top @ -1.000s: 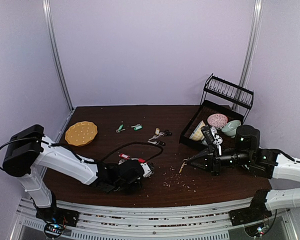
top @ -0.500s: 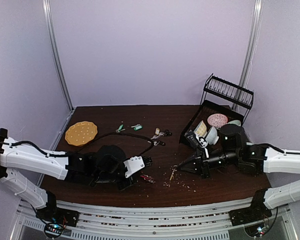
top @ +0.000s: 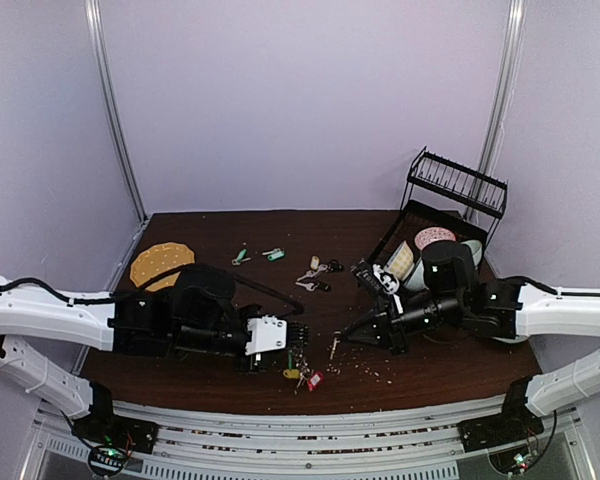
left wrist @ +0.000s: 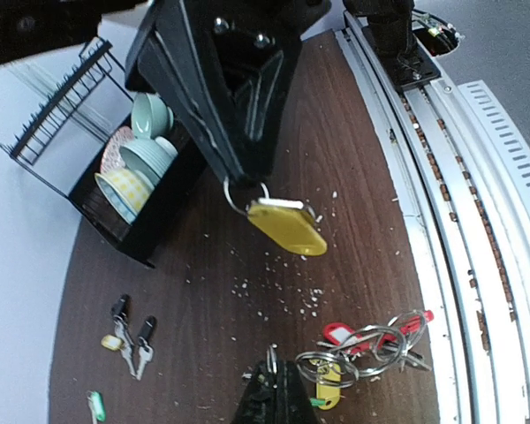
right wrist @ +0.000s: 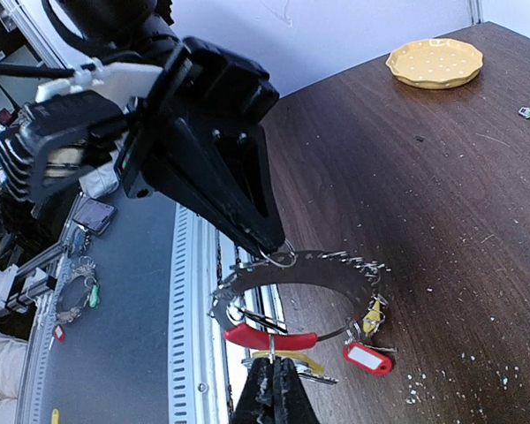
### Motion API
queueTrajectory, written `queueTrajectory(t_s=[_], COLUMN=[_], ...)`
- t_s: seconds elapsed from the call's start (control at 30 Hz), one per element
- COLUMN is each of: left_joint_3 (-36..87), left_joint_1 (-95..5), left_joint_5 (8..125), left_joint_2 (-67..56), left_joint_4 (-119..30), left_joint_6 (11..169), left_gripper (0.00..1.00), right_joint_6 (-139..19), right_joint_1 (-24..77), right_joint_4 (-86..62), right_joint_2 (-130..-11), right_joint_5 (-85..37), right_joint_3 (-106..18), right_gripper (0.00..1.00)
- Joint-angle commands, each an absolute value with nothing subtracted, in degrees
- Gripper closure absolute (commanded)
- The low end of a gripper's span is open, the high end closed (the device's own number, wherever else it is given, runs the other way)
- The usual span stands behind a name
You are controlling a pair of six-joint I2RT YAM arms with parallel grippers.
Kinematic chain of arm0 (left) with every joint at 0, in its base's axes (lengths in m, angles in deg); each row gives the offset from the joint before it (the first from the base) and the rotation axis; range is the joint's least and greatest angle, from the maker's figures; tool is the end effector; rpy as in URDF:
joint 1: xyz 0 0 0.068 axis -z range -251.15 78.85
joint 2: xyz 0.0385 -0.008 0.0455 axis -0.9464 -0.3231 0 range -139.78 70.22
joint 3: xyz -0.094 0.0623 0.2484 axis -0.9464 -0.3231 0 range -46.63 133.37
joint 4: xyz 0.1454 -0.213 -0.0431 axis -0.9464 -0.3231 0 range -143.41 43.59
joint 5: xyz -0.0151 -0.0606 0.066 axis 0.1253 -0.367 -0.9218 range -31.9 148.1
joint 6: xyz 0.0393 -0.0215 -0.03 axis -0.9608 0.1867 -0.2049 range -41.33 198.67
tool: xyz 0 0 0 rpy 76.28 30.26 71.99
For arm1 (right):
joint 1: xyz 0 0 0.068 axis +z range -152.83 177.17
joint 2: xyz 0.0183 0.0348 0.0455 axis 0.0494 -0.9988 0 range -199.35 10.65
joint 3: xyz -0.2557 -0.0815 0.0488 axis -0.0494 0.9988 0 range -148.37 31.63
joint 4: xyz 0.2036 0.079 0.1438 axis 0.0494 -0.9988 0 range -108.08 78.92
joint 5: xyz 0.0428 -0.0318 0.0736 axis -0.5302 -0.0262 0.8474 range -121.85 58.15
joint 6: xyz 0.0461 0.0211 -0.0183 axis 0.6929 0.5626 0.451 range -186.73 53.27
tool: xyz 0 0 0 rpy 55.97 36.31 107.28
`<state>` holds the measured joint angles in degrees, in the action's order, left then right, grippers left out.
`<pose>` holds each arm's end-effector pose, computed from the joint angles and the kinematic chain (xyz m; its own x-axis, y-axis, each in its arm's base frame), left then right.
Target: Put the keys on the keyring
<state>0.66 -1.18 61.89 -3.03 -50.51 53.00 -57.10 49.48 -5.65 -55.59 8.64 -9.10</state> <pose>0.0954 -0.2689 0.2581 0.2599 0.5490 -0.7944 0.9370 0.0557 0.3450 0.1379 0.2164 0.2691 -0.3699 -0.2707 -0.8887 -0.9259 0.0281 0.3768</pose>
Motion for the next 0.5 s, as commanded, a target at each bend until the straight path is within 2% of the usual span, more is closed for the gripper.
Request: queueTrajectory(t_s=[0.0, 0.2, 0.47], left_joint_3=[1.13, 9.2, 14.87], left_joint_1=[-0.75, -0.75, -0.76], left_joint_5=[61.69, 61.98, 62.59], left_joint_2=[-1.55, -5.92, -7.54], left_joint_4=[-42.83, -52.56, -57.77], left_joint_6=[38.41, 25.48, 19.11], left_gripper=[1.0, 1.0, 1.0], right_joint_6=[-60.7, -63.89, -66.04], right_joint_1=[50.44, 50.46, 50.43], right_joint_4=[-8.21, -9.89, -12.3], right_joint_2=[-56.04, -54.83, -54.99], right_joint_5=[6.29, 6.21, 7.45], right_joint_3=[-10.69, -11.59, -14.14], right_gripper=[1.0, 1.0, 1.0])
